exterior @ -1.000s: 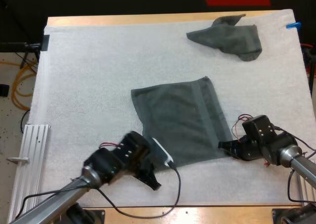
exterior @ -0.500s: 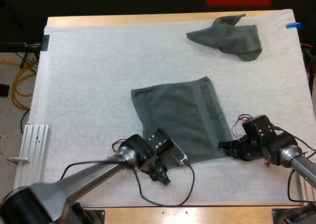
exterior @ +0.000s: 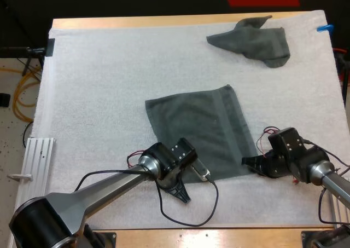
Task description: Pick towel from pile fold and stack
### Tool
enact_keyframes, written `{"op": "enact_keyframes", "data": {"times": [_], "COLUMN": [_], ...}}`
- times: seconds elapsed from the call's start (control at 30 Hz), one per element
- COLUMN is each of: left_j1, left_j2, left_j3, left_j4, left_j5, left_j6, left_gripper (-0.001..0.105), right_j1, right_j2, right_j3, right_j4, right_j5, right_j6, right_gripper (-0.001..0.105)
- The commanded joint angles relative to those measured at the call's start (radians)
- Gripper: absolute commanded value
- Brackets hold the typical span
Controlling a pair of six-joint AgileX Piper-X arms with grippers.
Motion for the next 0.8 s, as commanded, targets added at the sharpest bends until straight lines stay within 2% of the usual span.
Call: {"op": "enact_keyframes", "data": {"times": [0.0, 0.13, 0.33, 0.5, 0.63, 0.77], "left_j1": [-0.008, -0.033, -0.134, -0.218, -0.235, -0.184], "left_j2": [-0.001, -0.038, -0.153, -0.235, -0.263, -0.263], "left_j3": [-0.009, -0.035, -0.074, -0.074, -0.074, -0.074], "left_j4": [0.031, 0.078, 0.173, 0.256, 0.228, 0.163], "left_j5": [-0.011, 0.008, 0.048, 0.069, 0.157, 0.193], "left_j6": [-0.001, -0.007, -0.045, -0.110, -0.138, -0.135], "left_gripper": [0.000, 0.000, 0.000, 0.000, 0.000, 0.000], "right_j1": [0.001, 0.003, 0.003, 0.003, 0.003, 0.003], "right_j2": [-0.011, -0.051, -0.202, -0.336, -0.393, -0.395], "right_j3": [-0.001, -0.018, -0.064, -0.093, -0.093, -0.093], "right_j4": [0.021, 0.081, 0.201, 0.376, 0.450, 0.391], "right_j5": [-0.010, -0.005, 0.005, -0.010, -0.018, -0.035], "right_j6": [-0.023, -0.065, -0.069, -0.058, -0.046, 0.016], "right_gripper": [0.000, 0.000, 0.000, 0.000, 0.000, 0.000]}}
